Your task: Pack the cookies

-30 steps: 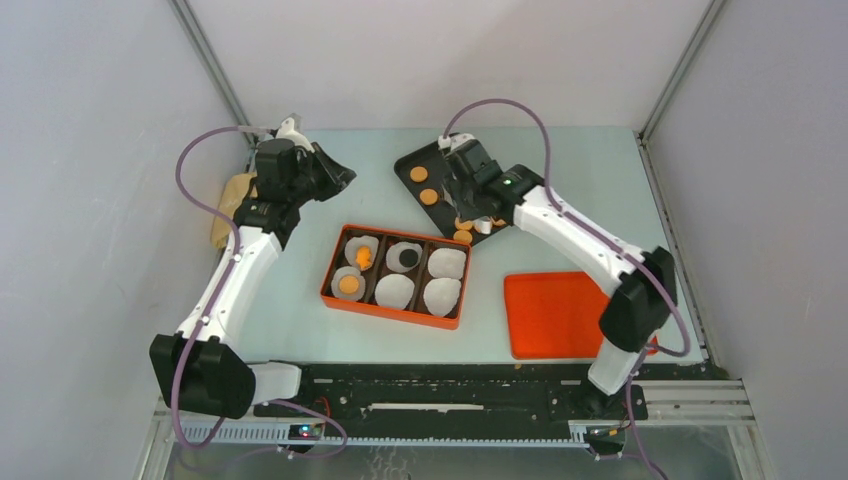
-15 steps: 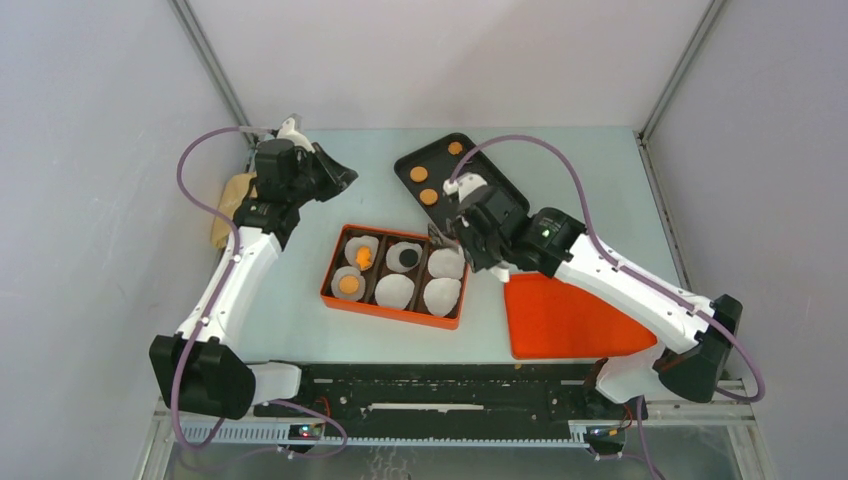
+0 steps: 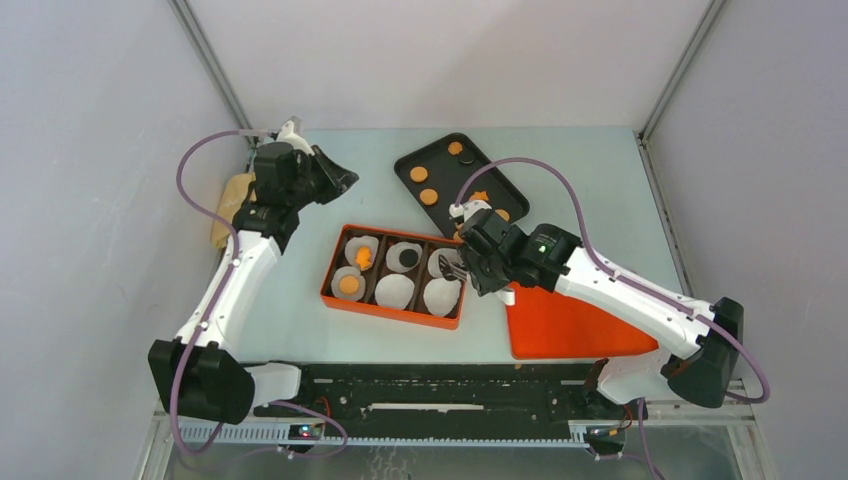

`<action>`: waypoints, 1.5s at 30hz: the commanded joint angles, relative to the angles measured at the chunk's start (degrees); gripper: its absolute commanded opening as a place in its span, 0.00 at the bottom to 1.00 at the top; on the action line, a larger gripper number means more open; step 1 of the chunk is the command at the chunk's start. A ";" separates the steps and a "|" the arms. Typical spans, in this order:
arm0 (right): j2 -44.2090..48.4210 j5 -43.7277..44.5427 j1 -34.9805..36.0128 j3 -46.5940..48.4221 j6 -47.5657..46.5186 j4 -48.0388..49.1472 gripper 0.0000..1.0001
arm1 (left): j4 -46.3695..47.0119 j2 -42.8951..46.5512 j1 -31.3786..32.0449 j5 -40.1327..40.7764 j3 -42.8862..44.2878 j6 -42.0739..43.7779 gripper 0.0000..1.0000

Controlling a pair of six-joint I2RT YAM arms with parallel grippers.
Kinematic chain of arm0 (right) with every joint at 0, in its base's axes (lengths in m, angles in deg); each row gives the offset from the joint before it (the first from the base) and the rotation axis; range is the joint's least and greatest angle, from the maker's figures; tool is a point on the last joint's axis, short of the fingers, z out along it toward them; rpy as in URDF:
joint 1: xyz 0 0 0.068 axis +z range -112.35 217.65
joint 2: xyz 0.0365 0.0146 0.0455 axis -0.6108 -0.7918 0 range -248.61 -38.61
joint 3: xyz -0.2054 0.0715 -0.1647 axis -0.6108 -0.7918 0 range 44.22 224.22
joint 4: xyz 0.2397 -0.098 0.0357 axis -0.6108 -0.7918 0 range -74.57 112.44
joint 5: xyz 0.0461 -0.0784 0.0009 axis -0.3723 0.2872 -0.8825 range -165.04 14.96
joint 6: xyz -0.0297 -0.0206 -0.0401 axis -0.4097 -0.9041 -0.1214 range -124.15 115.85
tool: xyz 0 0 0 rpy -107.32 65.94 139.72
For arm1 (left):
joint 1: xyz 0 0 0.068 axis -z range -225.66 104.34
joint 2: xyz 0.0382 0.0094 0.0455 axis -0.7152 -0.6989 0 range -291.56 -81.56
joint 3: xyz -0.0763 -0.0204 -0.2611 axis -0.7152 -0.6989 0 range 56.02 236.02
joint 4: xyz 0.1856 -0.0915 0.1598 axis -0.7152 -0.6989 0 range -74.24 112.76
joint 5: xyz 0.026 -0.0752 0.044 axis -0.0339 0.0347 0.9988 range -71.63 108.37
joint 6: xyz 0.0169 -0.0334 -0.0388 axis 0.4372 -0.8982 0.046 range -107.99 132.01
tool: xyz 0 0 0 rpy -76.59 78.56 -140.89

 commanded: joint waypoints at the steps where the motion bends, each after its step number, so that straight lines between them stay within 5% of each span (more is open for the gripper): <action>1: -1.08 0.34 0.30 0.71 0.01 4.35 0.25 | 2.48 2.06 -0.34 -1.12 -1.46 -0.02 0.10; 9: -4.06 2.71 -0.06 0.71 -1.02 5.77 0.28 | 2.71 1.24 -0.34 -1.46 -1.34 0.64 0.10; 21: -2.63 8.57 -0.30 0.73 -0.11 8.80 0.64 | 3.92 0.29 -0.33 -3.16 -1.20 0.82 0.12; 29: -1.76 7.46 -0.50 2.11 -0.13 10.50 0.58 | 4.05 0.83 -0.27 -4.08 -1.03 1.18 0.12; 39: -6.34 2.85 3.24 -0.69 1.81 7.10 0.65 | 3.71 0.96 -0.25 -3.23 -2.65 0.94 0.12; 45: -6.67 -5.61 8.53 -2.38 2.54 14.00 0.52 | 3.73 0.57 -0.25 -3.22 -2.96 0.27 0.10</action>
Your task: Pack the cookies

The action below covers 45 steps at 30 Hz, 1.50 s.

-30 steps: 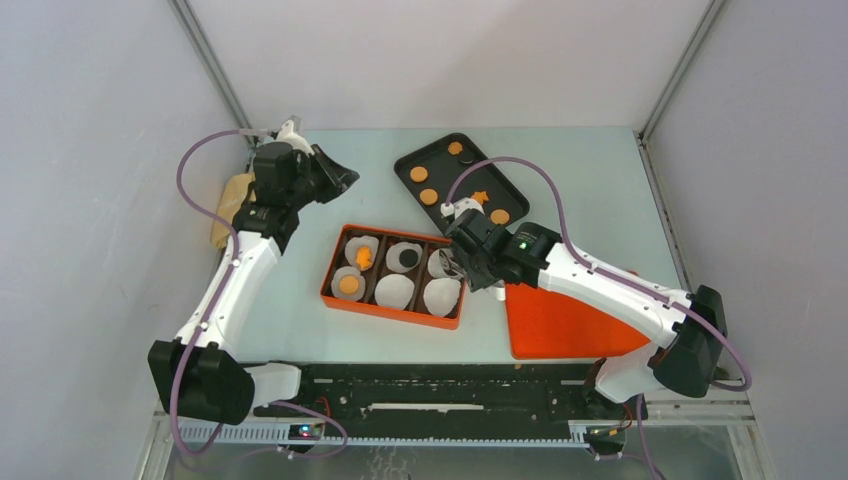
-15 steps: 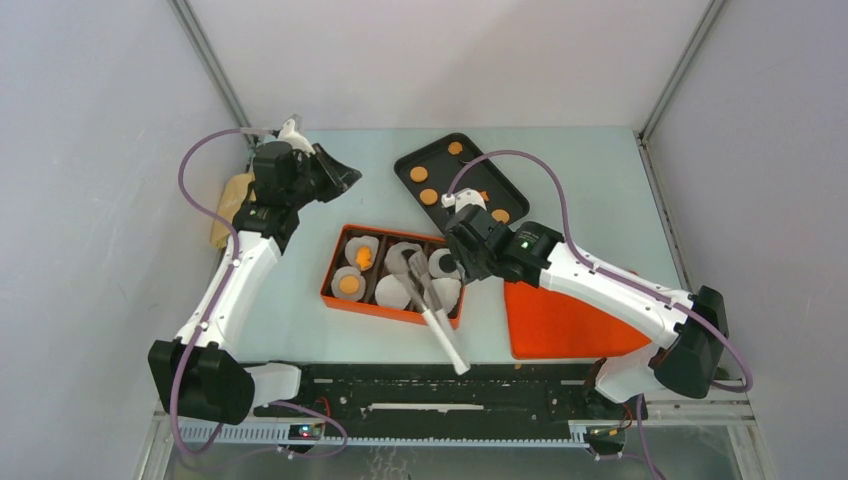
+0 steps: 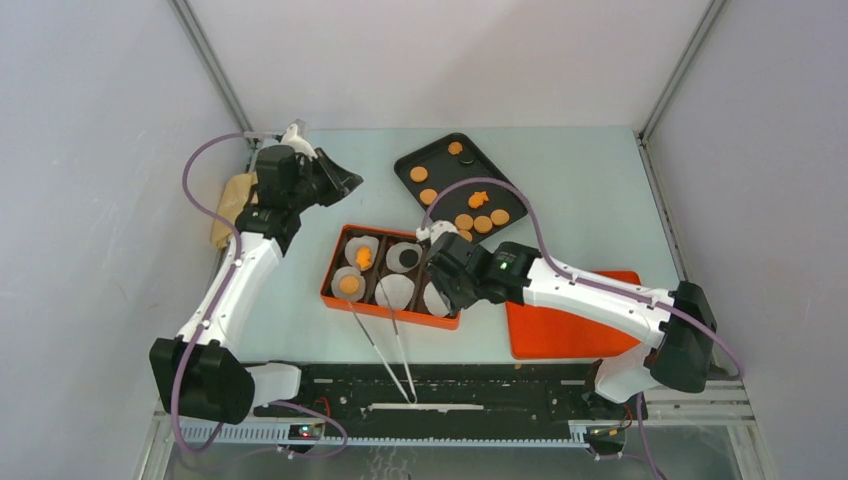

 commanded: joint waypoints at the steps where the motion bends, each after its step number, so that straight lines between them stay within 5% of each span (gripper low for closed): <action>1: -0.35 -8.30 3.38 0.07 0.93 6.18 0.49 | 1.06 0.91 -0.23 0.11 -1.08 0.34 0.09; 6: -2.78 -18.33 5.27 0.07 -0.94 8.85 0.43 | -1.79 4.43 -0.23 4.32 -0.54 1.53 0.09; 17: -11.66 -27.31 9.19 1.93 -0.96 11.76 0.49 | -5.32 11.70 -0.20 6.53 -1.65 1.89 0.10; 36: -30.67 -22.53 12.91 14.55 -6.57 9.59 0.48 | -9.97 19.50 -0.18 9.64 -3.49 3.82 0.12; 45: -37.10 -22.41 12.09 17.49 -7.12 7.81 0.29 | -10.77 20.72 -0.23 10.44 -5.14 4.82 0.12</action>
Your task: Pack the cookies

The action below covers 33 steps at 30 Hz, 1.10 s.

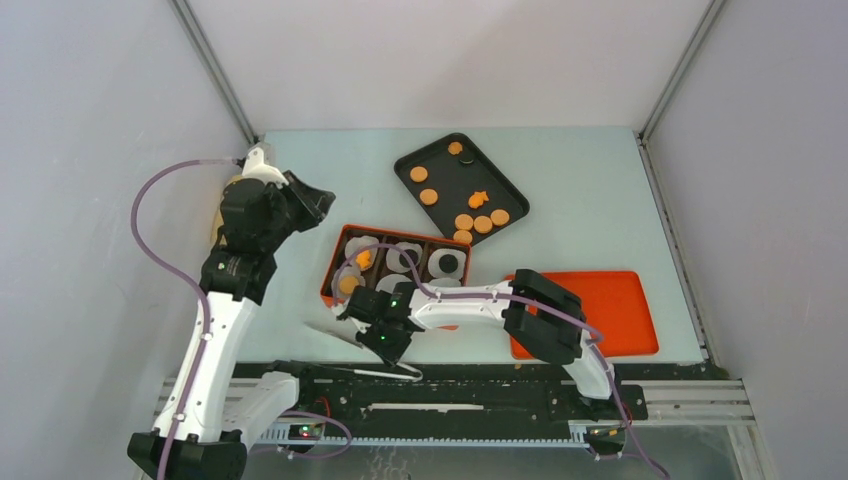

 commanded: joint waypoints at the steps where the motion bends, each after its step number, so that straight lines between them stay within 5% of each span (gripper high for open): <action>1: -1.24 1.66 -0.27 1.67 -0.98 -1.75 0.26 | 0.12 1.40 -0.19 1.04 -1.73 1.85 0.12; 10: 4.74 7.43 -0.12 2.34 -1.78 -3.70 0.01 | 0.10 1.77 -0.23 0.74 -1.37 1.90 0.12; 23: 18.84 16.11 -0.60 9.99 -3.12 -14.41 0.00 | -1.85 3.69 -0.23 0.82 4.37 1.23 0.14; 33: 22.76 20.41 -23.54 7.00 -1.82 -14.82 0.00 | 1.22 0.77 -0.23 -1.41 6.17 -0.15 0.15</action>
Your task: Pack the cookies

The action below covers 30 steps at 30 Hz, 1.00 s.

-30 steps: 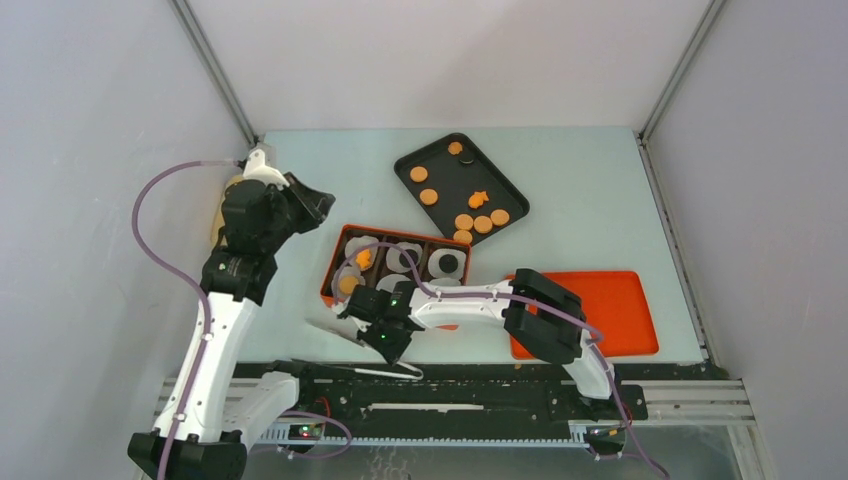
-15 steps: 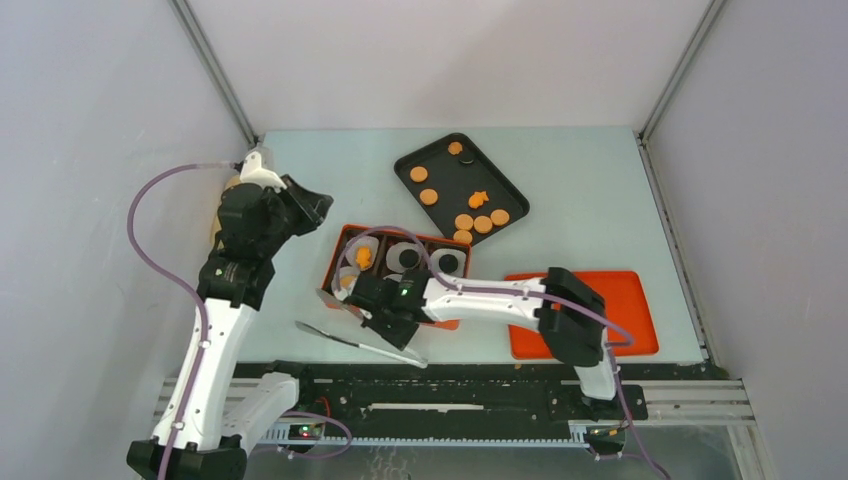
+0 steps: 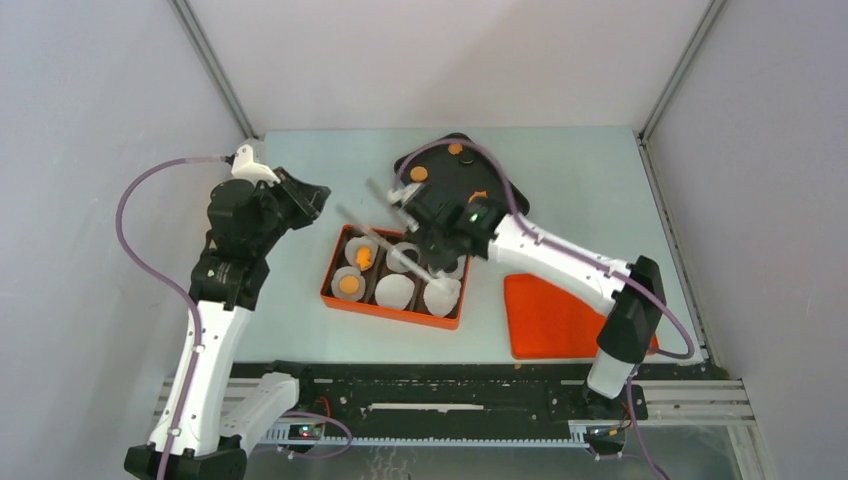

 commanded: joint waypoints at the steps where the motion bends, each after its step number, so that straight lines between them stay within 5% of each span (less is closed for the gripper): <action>1: 1.50 4.53 -13.06 -0.18 -0.29 0.52 0.00 | 3.86 -2.36 -0.23 -1.90 3.53 -0.69 0.15; 19: -22.98 8.34 -48.73 19.17 -6.00 -6.15 0.00 | 9.54 -14.32 0.87 -3.92 4.51 -1.27 0.12; 30: -32.55 2.00 -56.82 25.20 -10.17 -12.92 0.00 | 10.79 -18.80 2.61 -3.91 6.28 -1.51 0.12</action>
